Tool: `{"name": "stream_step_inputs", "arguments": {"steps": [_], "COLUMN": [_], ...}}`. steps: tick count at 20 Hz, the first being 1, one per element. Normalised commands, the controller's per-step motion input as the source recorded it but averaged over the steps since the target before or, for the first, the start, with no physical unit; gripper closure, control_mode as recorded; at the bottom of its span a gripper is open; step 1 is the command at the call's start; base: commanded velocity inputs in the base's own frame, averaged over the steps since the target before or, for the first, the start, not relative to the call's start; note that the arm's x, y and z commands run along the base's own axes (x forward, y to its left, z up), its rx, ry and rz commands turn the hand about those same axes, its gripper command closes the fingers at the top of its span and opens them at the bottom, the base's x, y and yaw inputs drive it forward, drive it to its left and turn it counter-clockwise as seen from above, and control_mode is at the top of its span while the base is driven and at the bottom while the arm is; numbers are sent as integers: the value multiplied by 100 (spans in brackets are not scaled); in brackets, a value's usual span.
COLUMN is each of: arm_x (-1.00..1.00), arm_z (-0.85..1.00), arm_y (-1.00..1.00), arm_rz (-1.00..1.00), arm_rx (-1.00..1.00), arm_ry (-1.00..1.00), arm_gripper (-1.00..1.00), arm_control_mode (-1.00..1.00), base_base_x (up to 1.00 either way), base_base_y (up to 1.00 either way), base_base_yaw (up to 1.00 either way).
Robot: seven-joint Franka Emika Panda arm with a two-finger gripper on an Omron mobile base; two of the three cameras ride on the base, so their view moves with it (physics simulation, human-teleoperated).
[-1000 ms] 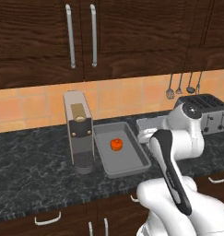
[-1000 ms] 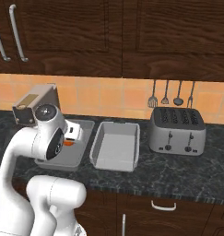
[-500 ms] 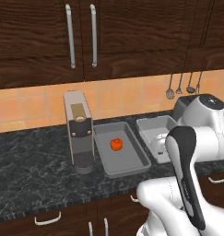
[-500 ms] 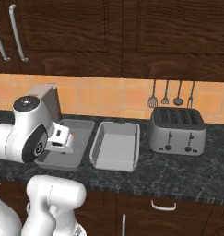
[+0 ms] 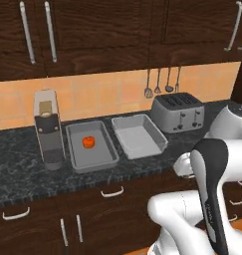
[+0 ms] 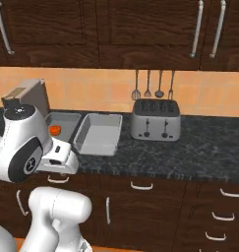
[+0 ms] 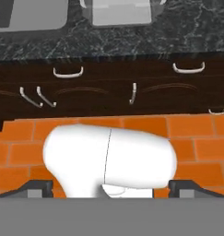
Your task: Place one squash and one steak in each tupperware on the nearby counter, to pack two identical lunches.
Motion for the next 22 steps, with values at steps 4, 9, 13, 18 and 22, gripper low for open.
{"name": "stream_step_inputs", "arguments": {"steps": [4,9,13,18,22], "arm_x": [0,0,0,0,0], "arm_z": [0,0,0,0,0], "arm_y": [0,0,0,0,0], "arm_rz": [0,0,0,0,0], "arm_rx": [0,0,0,0,0], "arm_ry": [0,0,0,0,0], "arm_gripper": [-100,-100,-100,-100,-100], "arm_control_mode": [100,100,100,100,100], "base_base_x": [-14,-4,-83,-63,9], "base_base_y": [-100,-100,-96,-94,-100], "base_base_yaw": [-12,-6,0,-2,-5]}}
